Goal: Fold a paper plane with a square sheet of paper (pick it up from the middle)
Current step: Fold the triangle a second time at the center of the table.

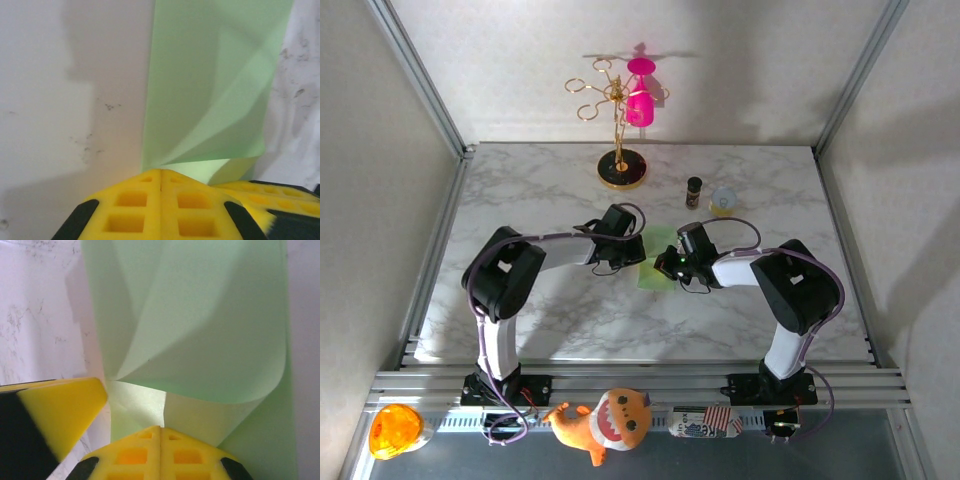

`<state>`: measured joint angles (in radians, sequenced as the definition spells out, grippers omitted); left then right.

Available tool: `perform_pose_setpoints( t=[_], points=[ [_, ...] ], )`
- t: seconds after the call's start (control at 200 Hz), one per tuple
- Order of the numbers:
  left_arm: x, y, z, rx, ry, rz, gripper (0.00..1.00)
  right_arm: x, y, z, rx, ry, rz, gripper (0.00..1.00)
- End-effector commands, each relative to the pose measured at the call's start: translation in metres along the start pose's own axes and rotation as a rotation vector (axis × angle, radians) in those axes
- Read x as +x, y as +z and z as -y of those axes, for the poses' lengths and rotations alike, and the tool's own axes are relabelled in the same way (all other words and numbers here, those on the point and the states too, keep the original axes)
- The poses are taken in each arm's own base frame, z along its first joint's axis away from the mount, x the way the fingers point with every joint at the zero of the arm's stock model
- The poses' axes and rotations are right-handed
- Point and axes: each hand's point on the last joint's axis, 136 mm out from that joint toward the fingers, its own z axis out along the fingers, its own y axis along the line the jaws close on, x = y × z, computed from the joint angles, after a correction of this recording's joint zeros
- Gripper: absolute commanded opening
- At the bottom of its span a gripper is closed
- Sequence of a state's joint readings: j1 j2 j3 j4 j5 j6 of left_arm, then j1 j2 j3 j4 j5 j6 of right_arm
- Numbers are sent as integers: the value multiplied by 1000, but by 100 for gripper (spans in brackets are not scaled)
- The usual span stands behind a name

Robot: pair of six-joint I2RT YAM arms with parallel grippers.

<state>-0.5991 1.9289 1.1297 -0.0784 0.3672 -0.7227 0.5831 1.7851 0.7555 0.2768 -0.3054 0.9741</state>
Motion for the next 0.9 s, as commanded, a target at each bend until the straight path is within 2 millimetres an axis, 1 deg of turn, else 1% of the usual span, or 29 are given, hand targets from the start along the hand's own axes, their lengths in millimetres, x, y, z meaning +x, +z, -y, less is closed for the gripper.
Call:
perform_pose_setpoints(
  t=[0.0,0.155,0.28,0.366,0.556,0.676,0.891],
  points=[
    [1,-24,19,57,-46,39,7,16,4,60,222,89,-33,4],
    [24,-30,23,96,-97,22,7,19,5,65,257,109,-47,3],
    [39,-27,24,106,-113,1,6,21,5,69,277,127,-56,3],
    [46,-22,19,96,-122,-14,6,22,6,70,282,138,-63,2],
    [56,-14,19,102,-137,-49,6,22,7,72,291,148,-65,2],
    [60,-9,18,100,-134,-58,6,22,7,72,291,150,-64,2],
    [61,-1,7,58,-136,-57,6,23,7,73,298,148,-67,2]
  ],
)
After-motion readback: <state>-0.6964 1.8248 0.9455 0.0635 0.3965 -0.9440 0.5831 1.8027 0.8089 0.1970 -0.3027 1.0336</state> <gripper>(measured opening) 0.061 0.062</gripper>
